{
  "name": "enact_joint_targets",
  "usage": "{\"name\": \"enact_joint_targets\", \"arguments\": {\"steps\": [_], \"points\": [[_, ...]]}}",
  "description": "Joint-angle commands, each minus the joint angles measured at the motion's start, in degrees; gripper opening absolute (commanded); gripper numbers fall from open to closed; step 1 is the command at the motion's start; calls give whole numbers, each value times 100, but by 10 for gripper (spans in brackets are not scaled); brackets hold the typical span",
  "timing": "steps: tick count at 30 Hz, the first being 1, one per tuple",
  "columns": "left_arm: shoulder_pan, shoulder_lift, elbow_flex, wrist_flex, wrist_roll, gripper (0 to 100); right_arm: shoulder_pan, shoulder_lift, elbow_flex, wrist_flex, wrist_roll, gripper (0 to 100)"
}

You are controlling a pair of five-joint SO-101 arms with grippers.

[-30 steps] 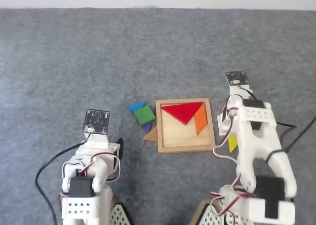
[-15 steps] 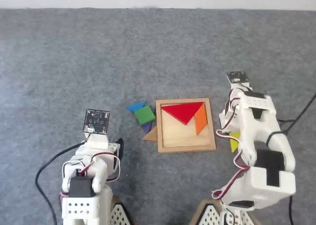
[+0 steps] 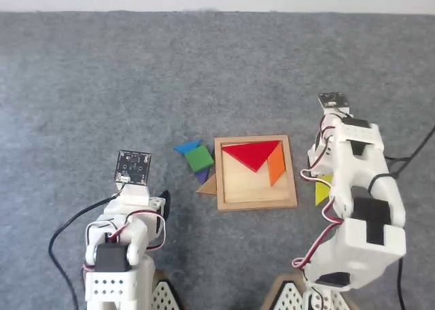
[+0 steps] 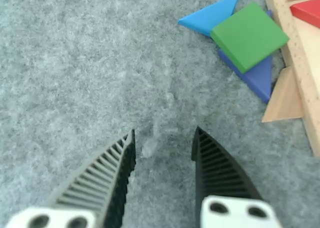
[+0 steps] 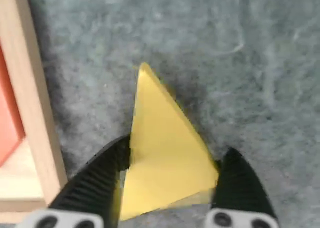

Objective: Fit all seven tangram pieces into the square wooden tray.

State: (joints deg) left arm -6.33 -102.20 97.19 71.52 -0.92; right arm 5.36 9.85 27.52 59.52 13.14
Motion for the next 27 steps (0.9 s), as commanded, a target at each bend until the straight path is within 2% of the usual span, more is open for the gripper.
{"name": "enact_joint_targets", "arguments": {"steps": [1, 8, 15, 19, 23, 27], "points": [[-18, -62, -66, 9, 53, 182, -40, -347, 0, 154, -44, 104], [-18, -62, -66, 9, 53, 182, -251, -1763, 422, 523, -563, 110], [-18, -62, -66, 9, 53, 182, 593, -3125, 536, 769, -1407, 218], [-18, -62, -66, 9, 53, 182, 690, -3749, 1169, 637, -1714, 238], [-18, -62, -66, 9, 53, 182, -207, -3776, 2268, -84, -2391, 240], [-18, -62, -66, 9, 53, 182, -673, -3776, 2224, -66, -3191, 241]]}}
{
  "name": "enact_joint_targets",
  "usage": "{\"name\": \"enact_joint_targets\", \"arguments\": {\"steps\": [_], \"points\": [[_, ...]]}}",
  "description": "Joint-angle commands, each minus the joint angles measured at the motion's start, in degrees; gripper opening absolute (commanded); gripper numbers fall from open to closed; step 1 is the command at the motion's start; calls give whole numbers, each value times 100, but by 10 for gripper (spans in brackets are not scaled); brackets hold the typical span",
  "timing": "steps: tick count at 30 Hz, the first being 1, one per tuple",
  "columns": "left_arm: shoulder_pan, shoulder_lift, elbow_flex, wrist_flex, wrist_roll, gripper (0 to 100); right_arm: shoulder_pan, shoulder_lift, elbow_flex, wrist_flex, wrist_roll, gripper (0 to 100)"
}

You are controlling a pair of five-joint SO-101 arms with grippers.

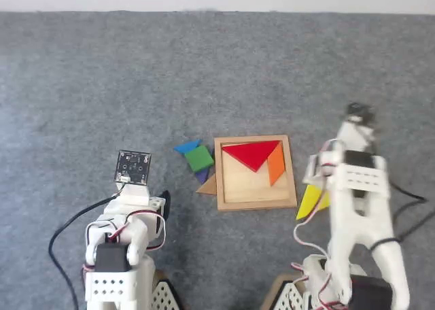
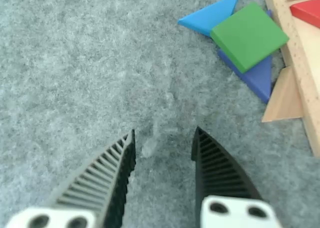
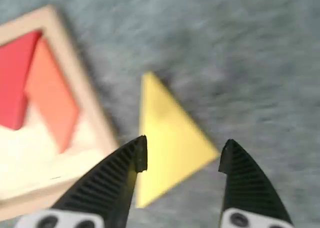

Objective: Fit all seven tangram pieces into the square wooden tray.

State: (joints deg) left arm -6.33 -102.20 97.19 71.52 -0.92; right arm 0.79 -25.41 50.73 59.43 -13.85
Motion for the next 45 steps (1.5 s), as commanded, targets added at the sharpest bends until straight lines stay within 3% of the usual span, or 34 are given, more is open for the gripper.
{"name": "enact_joint_targets", "arguments": {"steps": [1, 7, 13, 20, 27, 34, 45], "points": [[-18, -62, -66, 9, 53, 182, -233, -242, -149, 22, -554, 241], [-18, -62, -66, 9, 53, 182, -57, 488, -343, 154, -747, 243], [-18, -62, -66, 9, 53, 182, -66, 1930, -1099, 505, -932, 325], [-18, -62, -66, 9, 53, 182, -101, 2615, -1486, 453, -985, 318], [-18, -62, -66, 9, 53, 182, -110, 2651, -1477, 303, -941, 256], [-18, -62, -66, 9, 53, 182, -523, 2598, -1521, 171, -123, 0], [-18, -62, -66, 9, 53, 182, -171, 1481, -2365, 1156, -97, 6]]}}
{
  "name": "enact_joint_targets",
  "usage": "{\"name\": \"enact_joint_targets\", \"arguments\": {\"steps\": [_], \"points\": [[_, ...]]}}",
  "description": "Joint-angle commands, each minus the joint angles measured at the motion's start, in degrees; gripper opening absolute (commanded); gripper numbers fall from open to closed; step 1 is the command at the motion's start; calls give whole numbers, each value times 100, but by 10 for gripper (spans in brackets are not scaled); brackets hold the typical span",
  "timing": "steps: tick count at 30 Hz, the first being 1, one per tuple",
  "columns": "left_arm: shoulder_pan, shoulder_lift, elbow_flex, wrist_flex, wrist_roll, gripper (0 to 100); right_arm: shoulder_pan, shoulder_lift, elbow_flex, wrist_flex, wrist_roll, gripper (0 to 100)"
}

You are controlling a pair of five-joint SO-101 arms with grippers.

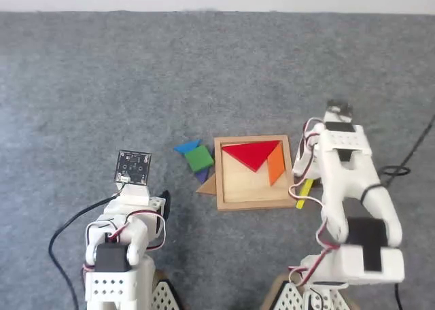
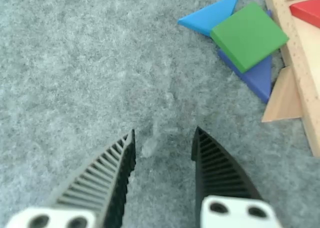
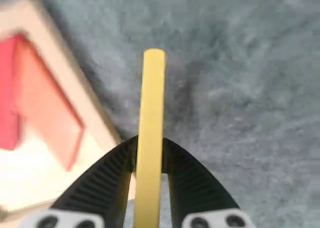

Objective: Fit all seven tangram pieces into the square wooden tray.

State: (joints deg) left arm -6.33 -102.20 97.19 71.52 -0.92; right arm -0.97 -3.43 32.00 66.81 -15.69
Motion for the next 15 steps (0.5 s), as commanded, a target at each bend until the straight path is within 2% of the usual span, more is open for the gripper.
{"name": "enact_joint_targets", "arguments": {"steps": [1, 4, 8, 15], "points": [[-18, -62, -66, 9, 53, 182, -92, -884, -607, 593, 97, 6], [-18, -62, -66, 9, 53, 182, -549, -1314, -879, 1165, 167, 6], [-18, -62, -66, 9, 53, 182, -1473, -1727, -914, 1640, 800, 6], [-18, -62, -66, 9, 53, 182, -2897, -1815, -914, 1007, 949, 6]]}}
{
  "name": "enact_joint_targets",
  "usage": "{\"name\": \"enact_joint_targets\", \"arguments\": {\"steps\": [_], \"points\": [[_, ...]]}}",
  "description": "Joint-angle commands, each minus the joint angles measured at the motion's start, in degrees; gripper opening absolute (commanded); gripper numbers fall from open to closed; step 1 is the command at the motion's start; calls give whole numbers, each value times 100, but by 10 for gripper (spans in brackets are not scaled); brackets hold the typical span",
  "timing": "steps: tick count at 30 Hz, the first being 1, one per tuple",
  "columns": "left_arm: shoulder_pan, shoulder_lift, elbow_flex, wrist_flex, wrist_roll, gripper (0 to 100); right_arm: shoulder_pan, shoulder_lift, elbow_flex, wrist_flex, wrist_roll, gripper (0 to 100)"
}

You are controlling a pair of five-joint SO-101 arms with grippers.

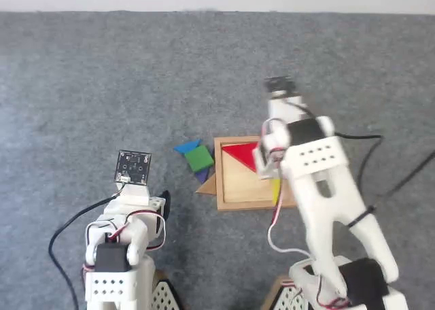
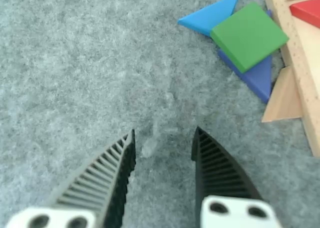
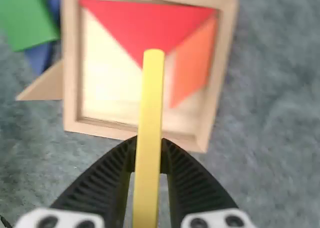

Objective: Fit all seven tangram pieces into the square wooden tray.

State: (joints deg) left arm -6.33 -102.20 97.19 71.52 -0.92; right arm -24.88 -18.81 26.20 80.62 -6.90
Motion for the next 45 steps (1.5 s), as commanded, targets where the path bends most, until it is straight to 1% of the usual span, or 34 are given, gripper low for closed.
{"name": "enact_joint_targets", "arguments": {"steps": [1, 3, 6, 10, 12, 14, 16, 20, 30, 37, 45], "points": [[-18, -62, -66, 9, 53, 182, -673, -277, -334, -470, 70, 6], [-18, -62, -66, 9, 53, 182, -963, -268, -325, -532, 70, 6], [-18, -62, -66, 9, 53, 182, -1182, -57, -334, -708, 70, 6], [-18, -62, -66, 9, 53, 182, -1473, 910, -352, -1235, 0, 6], [-18, -62, -66, 9, 53, 182, -1569, 1437, -343, -1560, -325, 6], [-18, -62, -66, 9, 53, 182, -1516, 1824, -343, -1859, -484, 6], [-18, -62, -66, 9, 53, 182, -1358, 1886, -334, -2097, -659, 6], [-18, -62, -66, 9, 53, 182, -1244, 1771, -334, -2149, -870, 6], [-18, -62, -66, 9, 53, 182, -1226, 1789, -325, -2193, -870, 6], [-18, -62, -66, 9, 53, 182, -1235, 2264, -360, -2396, -870, 6], [-18, -62, -66, 9, 53, 182, -1226, 2281, -369, -2404, -897, 6]]}}
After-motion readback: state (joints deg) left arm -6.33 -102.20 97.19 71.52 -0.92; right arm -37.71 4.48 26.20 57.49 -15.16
